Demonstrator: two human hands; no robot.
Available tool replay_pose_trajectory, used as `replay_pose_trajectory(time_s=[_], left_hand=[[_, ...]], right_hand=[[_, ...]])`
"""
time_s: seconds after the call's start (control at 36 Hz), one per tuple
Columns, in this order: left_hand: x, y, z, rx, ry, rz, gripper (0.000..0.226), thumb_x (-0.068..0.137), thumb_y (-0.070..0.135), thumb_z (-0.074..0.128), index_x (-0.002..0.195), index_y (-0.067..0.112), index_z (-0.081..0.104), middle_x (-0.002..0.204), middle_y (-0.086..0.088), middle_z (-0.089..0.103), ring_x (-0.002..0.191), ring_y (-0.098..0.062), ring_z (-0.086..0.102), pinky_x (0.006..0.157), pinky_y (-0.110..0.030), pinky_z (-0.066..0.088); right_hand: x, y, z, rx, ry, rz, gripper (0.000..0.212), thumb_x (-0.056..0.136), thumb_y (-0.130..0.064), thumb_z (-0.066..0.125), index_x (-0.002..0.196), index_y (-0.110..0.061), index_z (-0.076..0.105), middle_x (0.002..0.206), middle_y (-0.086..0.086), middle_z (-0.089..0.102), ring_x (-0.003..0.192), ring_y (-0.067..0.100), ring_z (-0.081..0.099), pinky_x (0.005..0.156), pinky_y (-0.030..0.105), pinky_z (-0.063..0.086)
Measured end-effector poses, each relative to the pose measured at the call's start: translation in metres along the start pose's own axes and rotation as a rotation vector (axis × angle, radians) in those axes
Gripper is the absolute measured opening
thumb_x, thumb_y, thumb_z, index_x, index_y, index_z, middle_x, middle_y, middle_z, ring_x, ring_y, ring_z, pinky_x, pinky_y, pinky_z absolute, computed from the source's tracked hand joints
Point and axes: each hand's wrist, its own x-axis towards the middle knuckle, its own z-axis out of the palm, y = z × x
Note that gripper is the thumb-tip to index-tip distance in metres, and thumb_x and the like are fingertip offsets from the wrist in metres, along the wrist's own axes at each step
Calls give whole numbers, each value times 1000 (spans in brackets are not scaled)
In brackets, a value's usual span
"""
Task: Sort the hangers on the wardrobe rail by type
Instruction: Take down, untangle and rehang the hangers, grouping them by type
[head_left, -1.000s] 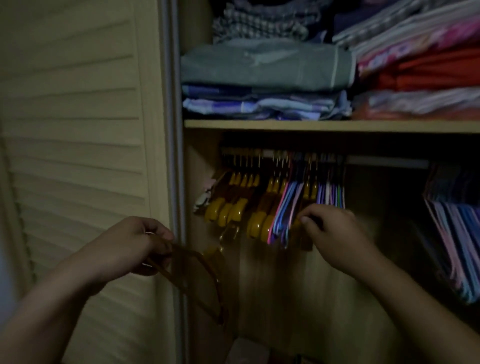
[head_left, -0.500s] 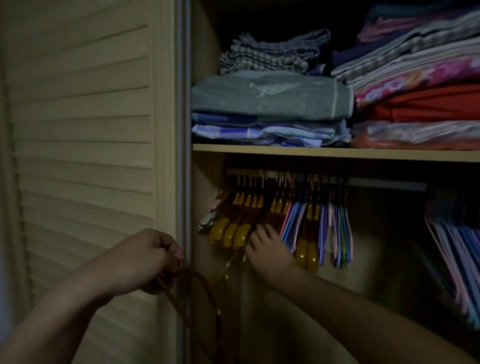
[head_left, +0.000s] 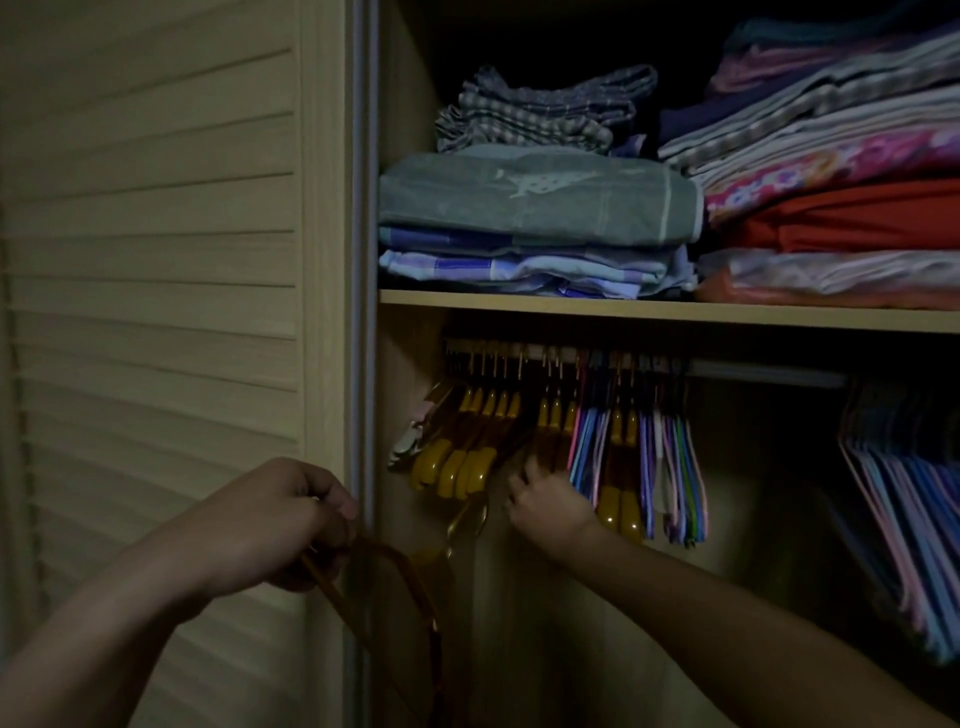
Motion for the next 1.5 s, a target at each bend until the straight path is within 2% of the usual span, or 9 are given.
replay_pose_trajectory(time_s=[0.11, 0.44, 0.61, 0.83, 0.97, 1.08, 1.22, 1.33, 1.5], left_hand=[[4, 2, 3, 5, -12, 19, 14, 88, -2, 58, 94, 3, 70, 81, -24, 73, 71, -29, 67, 68, -35, 50], [10, 3, 18, -19, 4, 61, 11, 86, -1, 62, 91, 5, 70, 78, -21, 73, 65, -27, 67, 62, -33, 50], [10, 3, 21, -28, 46, 88, 13, 85, 0, 65, 88, 10, 72, 80, -20, 73, 65, -26, 68, 63, -35, 54], [18, 4, 32, -65, 68, 149, 13, 86, 3, 70, 93, 14, 71, 79, -15, 74, 66, -24, 69, 67, -38, 55], [32, 7, 48, -90, 80, 177, 17, 88, 4, 68, 98, 18, 68, 81, -18, 74, 75, -34, 72, 68, -44, 58], [47, 14, 64, -128, 102, 188, 18, 89, 8, 68, 100, 22, 66, 81, -19, 73, 79, -36, 72, 71, -45, 58], [73, 24, 81, -179, 177, 214, 20, 75, 28, 70, 95, 31, 68, 93, -6, 74, 81, -26, 72, 77, -50, 61], [90, 31, 96, -121, 220, 301, 17, 92, 23, 65, 105, 34, 63, 94, 6, 66, 80, -13, 65, 64, -27, 50], [113, 33, 113, -113, 293, 374, 19, 98, 24, 60, 114, 35, 59, 100, 6, 64, 81, -14, 62, 60, -26, 44]], right_hand=[[-7, 6, 0, -63, -10, -15, 66, 85, -1, 64, 145, -13, 40, 155, 26, 24, 142, 53, 21, 84, 55, 56], [-24, 14, 1, -320, -86, -118, 66, 82, 2, 66, 141, -12, 40, 147, 33, 33, 135, 59, 28, 83, 57, 57], [-35, 14, 8, -327, -132, -49, 71, 79, 10, 65, 142, -6, 38, 147, 37, 29, 133, 61, 29, 81, 58, 57], [-47, 21, 26, -246, -133, -13, 51, 95, 3, 47, 145, -3, 39, 150, 38, 27, 134, 59, 30, 78, 57, 57], [-54, 24, 27, -69, -148, 71, 48, 98, -5, 46, 146, -8, 40, 155, 31, 21, 140, 55, 21, 85, 57, 53], [-59, 25, 24, 162, -122, 93, 73, 95, -18, 59, 156, -18, 20, 162, 22, 7, 147, 49, 3, 105, 65, 36], [-82, 43, 0, 576, 128, 85, 67, 98, -46, 47, 155, -25, 21, 164, 11, 9, 151, 33, 3, 120, 50, 14], [-105, 59, -11, 756, 249, 158, 57, 97, -46, 48, 149, -29, 33, 159, 0, 23, 147, 20, 16, 118, 35, 20], [-131, 78, -5, 836, 190, 237, 51, 98, -42, 51, 146, -32, 37, 155, -6, 24, 143, 14, 22, 115, 29, 29]])
